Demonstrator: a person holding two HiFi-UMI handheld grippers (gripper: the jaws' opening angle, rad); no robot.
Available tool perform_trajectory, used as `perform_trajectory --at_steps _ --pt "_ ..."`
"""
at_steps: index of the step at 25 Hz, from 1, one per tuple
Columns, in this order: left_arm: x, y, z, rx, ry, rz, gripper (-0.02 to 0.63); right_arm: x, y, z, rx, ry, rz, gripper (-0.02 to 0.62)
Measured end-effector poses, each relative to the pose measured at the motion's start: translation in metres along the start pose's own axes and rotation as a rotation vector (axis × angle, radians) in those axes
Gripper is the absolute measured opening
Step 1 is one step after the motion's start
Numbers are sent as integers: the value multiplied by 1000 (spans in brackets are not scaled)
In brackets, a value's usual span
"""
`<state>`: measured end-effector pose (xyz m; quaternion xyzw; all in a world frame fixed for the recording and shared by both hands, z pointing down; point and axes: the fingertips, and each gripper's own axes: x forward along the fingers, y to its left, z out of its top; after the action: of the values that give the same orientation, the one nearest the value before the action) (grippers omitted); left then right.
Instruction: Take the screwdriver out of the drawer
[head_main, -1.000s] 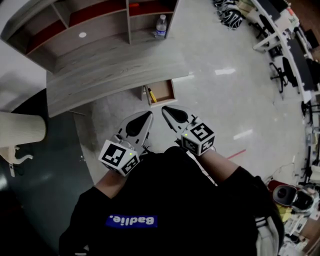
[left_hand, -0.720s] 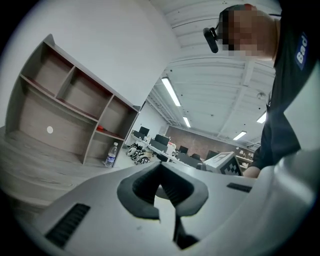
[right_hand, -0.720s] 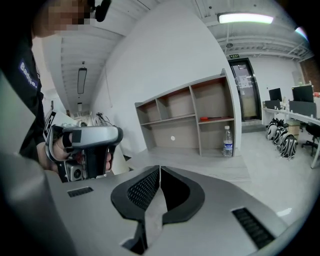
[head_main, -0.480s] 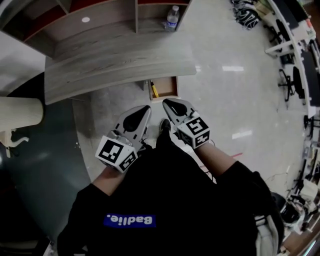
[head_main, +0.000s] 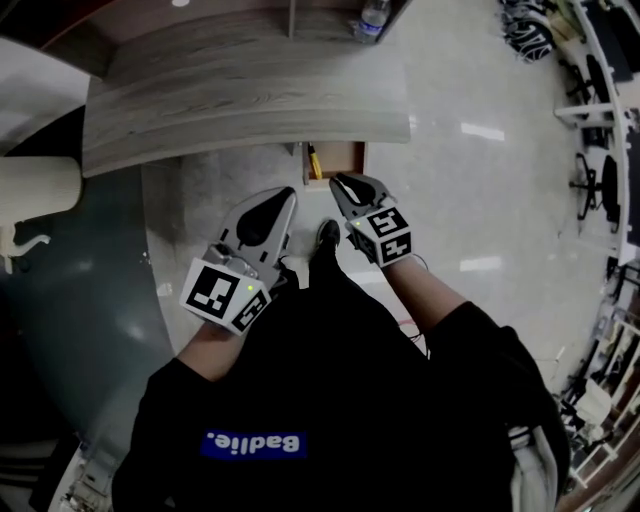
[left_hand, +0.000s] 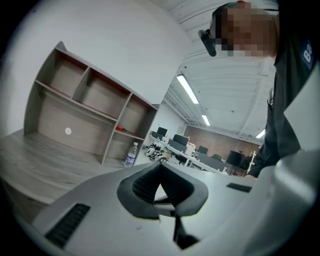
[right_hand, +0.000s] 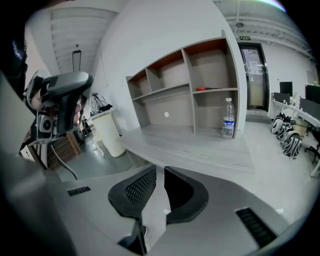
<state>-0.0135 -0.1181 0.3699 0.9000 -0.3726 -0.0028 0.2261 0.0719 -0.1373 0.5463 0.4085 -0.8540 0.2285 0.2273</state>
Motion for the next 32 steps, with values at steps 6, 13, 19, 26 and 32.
perform_trajectory --at_steps 6,13,19,26,32 --pt "1 12 -4 -5 -1 46 -2 35 -21 -33 13 85 -11 77" --pt "-3 27 -14 -15 11 84 -2 71 -37 -65 18 167 -32 89" --pt "0 34 -16 -14 7 90 -2 97 -45 -88 23 214 -43 106" --pt "-1 43 -19 -16 -2 112 -2 128 -60 -128 43 289 -62 117" --pt "-8 55 -28 -33 3 138 -2 153 -69 -155 50 347 -79 133"
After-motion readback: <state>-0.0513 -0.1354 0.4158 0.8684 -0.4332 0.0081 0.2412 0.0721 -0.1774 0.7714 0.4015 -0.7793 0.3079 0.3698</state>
